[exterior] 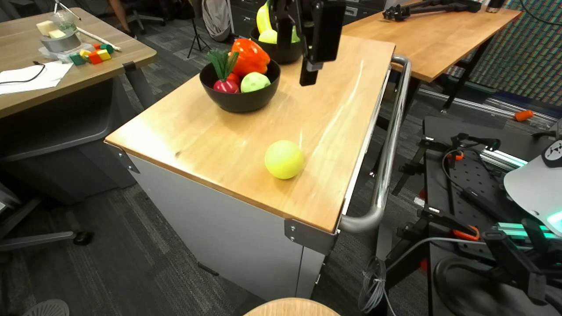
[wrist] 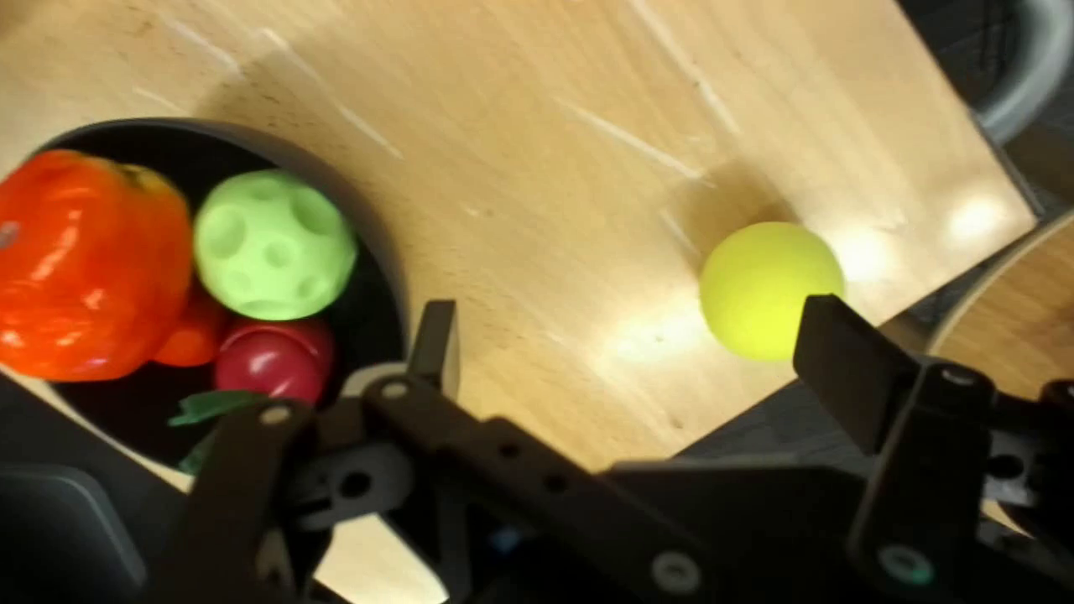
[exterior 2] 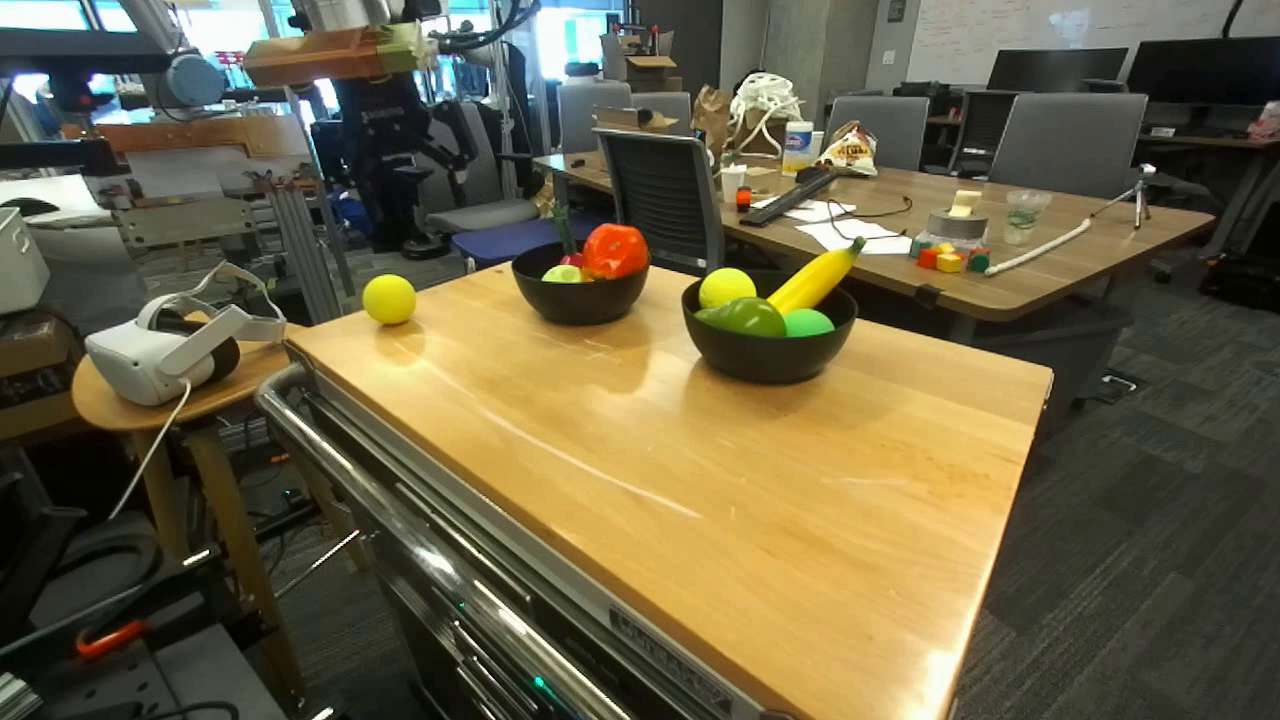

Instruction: Take the fruit toys from the table and put them in the two black bowls on the table

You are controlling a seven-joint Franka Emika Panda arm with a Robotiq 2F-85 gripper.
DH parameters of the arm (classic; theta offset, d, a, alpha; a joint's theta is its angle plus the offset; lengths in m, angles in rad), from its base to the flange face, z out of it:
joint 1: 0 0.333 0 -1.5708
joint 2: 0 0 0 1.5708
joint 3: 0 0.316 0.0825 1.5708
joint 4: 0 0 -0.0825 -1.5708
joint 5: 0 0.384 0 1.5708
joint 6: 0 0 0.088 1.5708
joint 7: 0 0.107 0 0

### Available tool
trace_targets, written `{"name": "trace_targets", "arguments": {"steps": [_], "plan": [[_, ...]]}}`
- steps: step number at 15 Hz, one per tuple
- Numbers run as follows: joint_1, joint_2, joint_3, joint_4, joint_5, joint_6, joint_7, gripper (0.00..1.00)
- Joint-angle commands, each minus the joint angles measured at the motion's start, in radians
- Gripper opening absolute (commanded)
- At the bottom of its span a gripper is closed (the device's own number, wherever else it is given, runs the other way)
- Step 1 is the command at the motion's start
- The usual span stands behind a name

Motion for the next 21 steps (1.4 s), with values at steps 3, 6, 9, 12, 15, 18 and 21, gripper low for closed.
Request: {"name": "trace_targets", "arguments": {"steps": [3,6,9,12,15,18,21], "plan": [[0.04,-0.015,-0.038,-0.066,0.299,0.004,-0.22,1.0],[0.029,0.023,-0.012,-0.088,0.26,0.102,-0.105,1.0],[0.029,0.084,0.0,-0.076,0.211,0.163,-0.038,1.0],[0.028,0.136,0.012,-0.065,0.183,0.193,0.0,1.0],[0.026,0.177,0.022,-0.048,0.18,0.182,-0.001,1.0],[0.024,0.199,0.03,-0.035,0.186,0.182,-0.011,1.0],[0.024,0.215,0.039,-0.019,0.19,0.176,-0.017,1.0]]}}
